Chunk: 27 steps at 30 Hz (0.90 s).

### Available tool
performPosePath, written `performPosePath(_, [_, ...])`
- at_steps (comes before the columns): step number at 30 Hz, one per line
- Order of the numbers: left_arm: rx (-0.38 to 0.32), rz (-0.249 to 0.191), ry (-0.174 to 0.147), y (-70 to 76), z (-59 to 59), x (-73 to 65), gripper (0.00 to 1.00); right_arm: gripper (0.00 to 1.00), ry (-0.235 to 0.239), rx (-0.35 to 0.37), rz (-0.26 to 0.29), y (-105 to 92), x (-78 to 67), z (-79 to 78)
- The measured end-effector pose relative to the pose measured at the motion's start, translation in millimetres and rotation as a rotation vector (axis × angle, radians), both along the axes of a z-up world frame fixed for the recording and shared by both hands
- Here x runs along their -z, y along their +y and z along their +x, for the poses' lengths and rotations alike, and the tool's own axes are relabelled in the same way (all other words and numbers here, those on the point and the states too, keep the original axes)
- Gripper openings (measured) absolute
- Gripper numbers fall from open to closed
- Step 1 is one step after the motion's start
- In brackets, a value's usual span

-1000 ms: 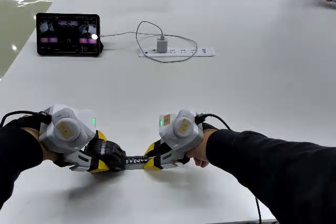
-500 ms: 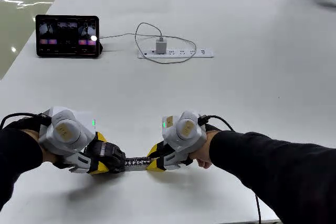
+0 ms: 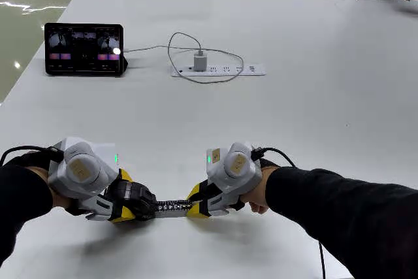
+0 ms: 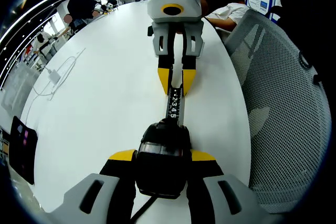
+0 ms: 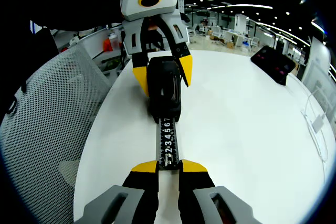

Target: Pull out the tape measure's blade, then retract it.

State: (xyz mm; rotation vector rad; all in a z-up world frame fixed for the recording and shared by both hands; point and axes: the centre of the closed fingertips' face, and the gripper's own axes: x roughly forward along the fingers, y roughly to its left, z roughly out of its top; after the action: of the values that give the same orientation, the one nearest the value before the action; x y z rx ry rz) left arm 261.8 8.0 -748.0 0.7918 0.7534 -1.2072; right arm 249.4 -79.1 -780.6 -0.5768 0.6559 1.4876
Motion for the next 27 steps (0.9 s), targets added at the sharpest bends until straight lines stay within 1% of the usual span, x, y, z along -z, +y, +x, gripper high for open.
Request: performPosePath(27, [-0.002, -0.003, -0.001, -1.1, -1.0, 0.3, 0.32, 0.1, -0.004, 0.0, -0.012, -16.0, -1.7, -2.4])
